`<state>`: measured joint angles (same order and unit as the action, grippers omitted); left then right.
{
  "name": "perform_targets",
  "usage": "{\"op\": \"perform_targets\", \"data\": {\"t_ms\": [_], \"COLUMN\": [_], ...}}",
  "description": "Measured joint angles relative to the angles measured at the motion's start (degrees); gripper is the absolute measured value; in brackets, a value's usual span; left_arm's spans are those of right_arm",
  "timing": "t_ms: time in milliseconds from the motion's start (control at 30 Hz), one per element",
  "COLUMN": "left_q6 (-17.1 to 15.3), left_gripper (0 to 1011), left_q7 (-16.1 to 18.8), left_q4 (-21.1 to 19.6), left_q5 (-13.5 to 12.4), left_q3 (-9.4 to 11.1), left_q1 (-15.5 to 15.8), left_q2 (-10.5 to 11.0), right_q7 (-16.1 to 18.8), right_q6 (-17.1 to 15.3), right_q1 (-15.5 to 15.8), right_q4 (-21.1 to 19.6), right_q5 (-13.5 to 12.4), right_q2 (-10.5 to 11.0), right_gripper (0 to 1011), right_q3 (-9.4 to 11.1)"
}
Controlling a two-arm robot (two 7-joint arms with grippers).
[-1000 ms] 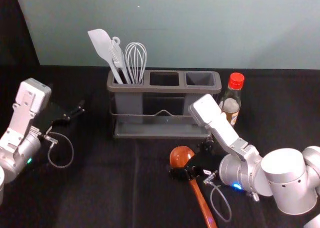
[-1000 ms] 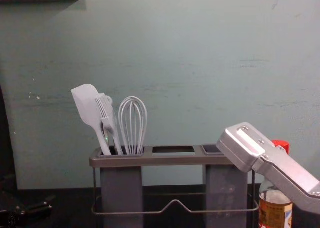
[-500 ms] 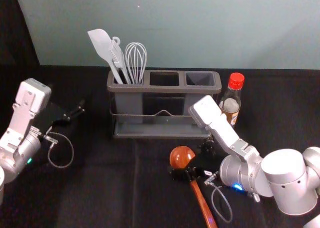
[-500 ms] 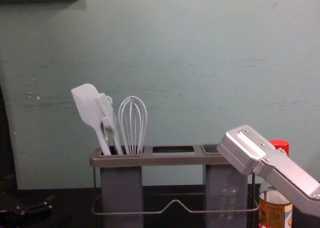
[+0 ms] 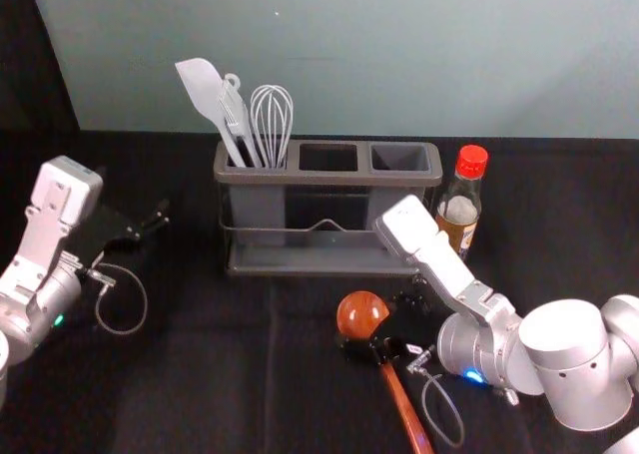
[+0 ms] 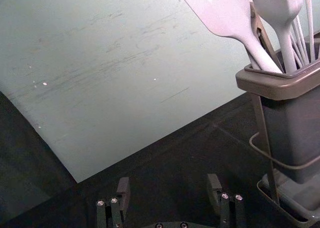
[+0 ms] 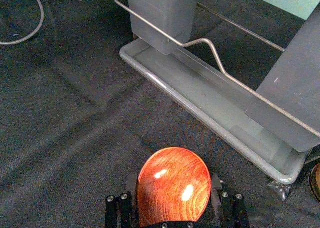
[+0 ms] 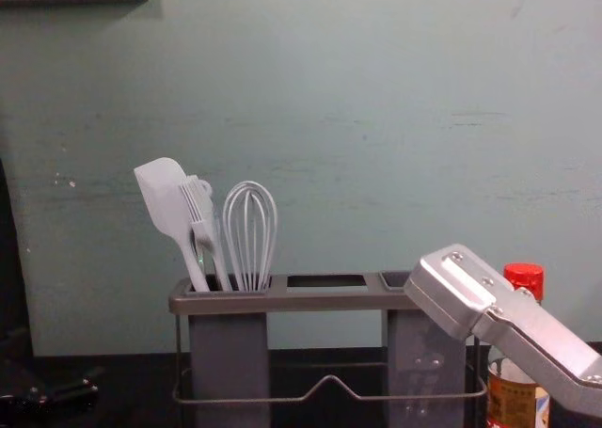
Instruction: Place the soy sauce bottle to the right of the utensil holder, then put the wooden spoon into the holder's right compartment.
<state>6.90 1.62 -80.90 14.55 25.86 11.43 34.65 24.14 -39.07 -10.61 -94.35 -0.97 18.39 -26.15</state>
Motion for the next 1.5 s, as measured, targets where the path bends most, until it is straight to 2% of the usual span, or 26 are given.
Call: {"op": "perform_targets", "data": {"t_ms": [233, 400, 567, 667, 767, 800, 833, 867, 933, 967, 1033, 1067, 1100, 1133, 1267, 1300, 1333, 1367, 1400, 1433, 1500], "left_q6": [0.0, 0.0, 0.0, 0.0, 0.0, 0.0, 0.0, 0.0, 0.0, 0.0, 0.0, 0.0, 0.0, 0.0, 0.0, 0.0, 0.0, 0.0, 0.0, 0.0, 0.0], "left_gripper": [1005, 1005, 1005, 1005, 1005, 1005, 1005, 1005, 1005, 1005, 1005, 1005, 1005, 1005, 1005, 1005, 1005, 1005, 1005, 1005, 1005], "left_q7": [0.0, 0.0, 0.0, 0.0, 0.0, 0.0, 0.0, 0.0, 0.0, 0.0, 0.0, 0.0, 0.0, 0.0, 0.0, 0.0, 0.0, 0.0, 0.0, 0.0, 0.0], "left_q4": [0.0, 0.0, 0.0, 0.0, 0.0, 0.0, 0.0, 0.0, 0.0, 0.0, 0.0, 0.0, 0.0, 0.0, 0.0, 0.0, 0.0, 0.0, 0.0, 0.0, 0.0], "left_q5": [0.0, 0.0, 0.0, 0.0, 0.0, 0.0, 0.0, 0.0, 0.0, 0.0, 0.0, 0.0, 0.0, 0.0, 0.0, 0.0, 0.0, 0.0, 0.0, 0.0, 0.0], "left_q3": [0.0, 0.0, 0.0, 0.0, 0.0, 0.0, 0.0, 0.0, 0.0, 0.0, 0.0, 0.0, 0.0, 0.0, 0.0, 0.0, 0.0, 0.0, 0.0, 0.0, 0.0], "left_q1": [0.0, 0.0, 0.0, 0.0, 0.0, 0.0, 0.0, 0.0, 0.0, 0.0, 0.0, 0.0, 0.0, 0.0, 0.0, 0.0, 0.0, 0.0, 0.0, 0.0, 0.0], "left_q2": [0.0, 0.0, 0.0, 0.0, 0.0, 0.0, 0.0, 0.0, 0.0, 0.0, 0.0, 0.0, 0.0, 0.0, 0.0, 0.0, 0.0, 0.0, 0.0, 0.0, 0.0], "right_q7": [0.2, 0.4, 1.7, 2.1, 2.2, 2.2, 2.2, 2.1, 2.1, 1.8, 1.3, 0.6, 0.2, -0.7, -2.7, -3.4, -3.9, -4.9, -4.9, -6.0, -7.4], "right_q6": [-0.2, -0.2, 0.9, 3.2, 7.0, 9.4, 9.4, 11.8, 14.4, 17.4, 20.3, 24.3, 26.1, 30.3, 38.1, 41.6, 43.3, 46.4, 46.4, 49.4, 53.2], "right_q1": [1.1, 2.8, 5.4, 7.6, 9.8, 11.0, 11.0, 12.2, 13.4, 14.6, 15.8, 17.1, 17.7, 18.9, 20.8, 21.6, 21.9, 22.6, 22.6, 23.2, 24.0], "right_q4": [-2.8, -7.3, -11.0, -13.2, -15.0, -15.8, -15.8, -16.5, -17.2, -17.8, -18.3, -18.6, -18.7, -18.8, -18.6, -18.4, -18.3, -18.1, -18.1, -17.9, -17.5], "right_q5": [0.5, 0.4, -1.7, -3.1, -4.2, -4.6, -4.6, -5.0, -5.5, -5.7, -5.7, -5.5, -5.3, -4.8, -3.8, -3.4, -3.1, -2.2, -2.2, -1.4, -0.6], "right_q2": [0.3, 1.3, 3.0, 4.8, 6.5, 7.3, 7.3, 8.0, 8.7, 9.3, 9.8, 10.2, 10.4, 10.7, 10.7, 10.5, 10.4, 10.0, 10.0, 9.3, 8.3], "right_gripper": [854, 854, 854, 854, 854, 854, 854, 854, 854, 854, 854, 854, 854, 854, 854, 854, 854, 854, 854, 854, 854], "right_q3": [0.9, 2.5, 5.0, 6.6, 8.2, 9.0, 9.0, 9.8, 10.6, 11.2, 11.7, 12.1, 12.3, 12.6, 13.2, 13.5, 13.7, 14.1, 14.1, 14.5, 15.1]}}
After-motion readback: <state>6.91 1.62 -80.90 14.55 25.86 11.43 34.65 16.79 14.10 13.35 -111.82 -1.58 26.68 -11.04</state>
